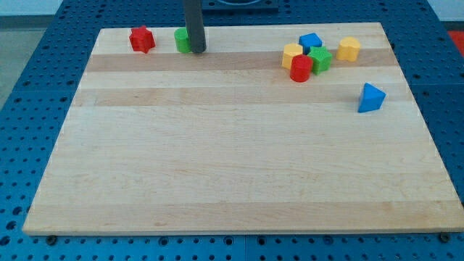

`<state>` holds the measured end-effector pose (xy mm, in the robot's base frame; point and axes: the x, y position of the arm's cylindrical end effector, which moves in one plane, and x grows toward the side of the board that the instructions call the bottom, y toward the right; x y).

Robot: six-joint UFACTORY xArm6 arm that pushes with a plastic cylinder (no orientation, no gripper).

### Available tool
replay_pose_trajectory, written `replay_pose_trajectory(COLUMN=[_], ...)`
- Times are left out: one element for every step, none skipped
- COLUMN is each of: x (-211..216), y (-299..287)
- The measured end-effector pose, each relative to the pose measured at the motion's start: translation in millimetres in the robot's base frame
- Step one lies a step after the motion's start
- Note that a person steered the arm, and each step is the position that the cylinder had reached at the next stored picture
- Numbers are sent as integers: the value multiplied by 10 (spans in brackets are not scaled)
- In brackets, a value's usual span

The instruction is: Push the green circle into the red star

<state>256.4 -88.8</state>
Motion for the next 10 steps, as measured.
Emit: replay_pose_trajectory(x=[-30,-60,-94,-149,-172,-205,-210,-210,-210,-157], y=[0,0,86,201,217,-34,-312,-437,-267,184])
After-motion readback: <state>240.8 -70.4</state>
